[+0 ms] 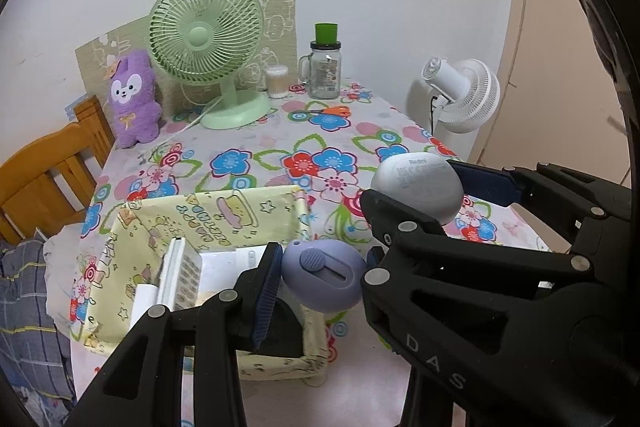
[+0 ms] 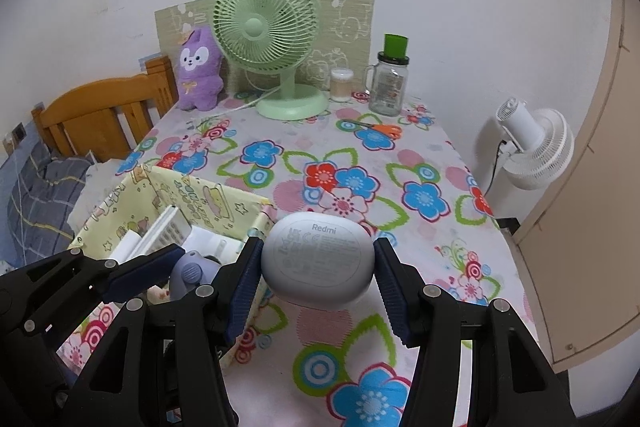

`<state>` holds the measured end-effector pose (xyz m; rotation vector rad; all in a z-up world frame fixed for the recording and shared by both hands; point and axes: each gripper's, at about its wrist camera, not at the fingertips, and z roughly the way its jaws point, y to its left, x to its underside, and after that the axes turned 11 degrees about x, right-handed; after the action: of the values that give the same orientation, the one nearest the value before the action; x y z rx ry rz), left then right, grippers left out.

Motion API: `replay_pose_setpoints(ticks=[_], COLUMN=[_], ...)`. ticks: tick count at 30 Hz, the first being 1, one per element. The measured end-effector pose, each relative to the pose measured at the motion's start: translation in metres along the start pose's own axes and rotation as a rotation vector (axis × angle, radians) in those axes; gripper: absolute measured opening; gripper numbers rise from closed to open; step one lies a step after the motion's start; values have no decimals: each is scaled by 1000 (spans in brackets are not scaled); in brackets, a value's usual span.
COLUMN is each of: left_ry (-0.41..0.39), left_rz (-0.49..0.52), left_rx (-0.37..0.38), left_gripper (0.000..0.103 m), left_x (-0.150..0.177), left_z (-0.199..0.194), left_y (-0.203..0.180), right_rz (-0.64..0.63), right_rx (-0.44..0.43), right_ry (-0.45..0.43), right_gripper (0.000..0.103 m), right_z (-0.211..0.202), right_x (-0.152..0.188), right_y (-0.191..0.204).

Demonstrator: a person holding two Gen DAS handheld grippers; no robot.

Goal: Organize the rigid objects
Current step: 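Carry the white case and lavender case in both tools over the yellow box, then lower both cases into the yellow box and open both tools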

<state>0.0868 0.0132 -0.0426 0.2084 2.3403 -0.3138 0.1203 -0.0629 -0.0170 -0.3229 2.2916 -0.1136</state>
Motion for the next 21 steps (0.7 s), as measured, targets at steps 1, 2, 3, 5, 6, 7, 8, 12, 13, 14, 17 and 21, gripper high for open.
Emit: replay_pose_setpoints(ticks=[1,2,3,5,6,7,8,12,13,14,17,21], left_ry=[1,1,3,7,8,10,10,13,14,15,21,37], left_rz=[-1,-3,-4,-7,-8,-9,-11,-19,-21,-23,-22,-24], left_rx=[-2,-4,-6,-11,-12,-14,-16,-17,-17,-18,-25,-31], left_gripper=[45,45,45,45,45,45,45,45,45,45,45,45], left_x=[-1,-1,-2,-2,-2,-3,-3,-4,-4,-4,-5,-5], left_z=[0,1,1,2,3,4,4,7,7,8,10,17], left_y=[3,5,8,13,16,19,21,31,34,36,43,52], right_rz=[-2,-4,-6,-7,-8,-9,-9,-15,-19,-22,-18,-12], right_rx=[-2,-6,-8,-13,-17,-19,-21,-27,-28,-29,-34,-45], right_ry=[0,0,0,3,5,7,8,16,17,17,21,32], right_gripper=[58,58,58,58,58,58,58,58,58,58,58,58], right_z=[1,2,3,6,8,10,11,19,20,21,27,35], right_x=[-1,-3,-4,-6,-7,-8,-9,-13,-15,-16,-18,-20], right_y=[2,4,7,10,13,15,17,26,29,31,36,43])
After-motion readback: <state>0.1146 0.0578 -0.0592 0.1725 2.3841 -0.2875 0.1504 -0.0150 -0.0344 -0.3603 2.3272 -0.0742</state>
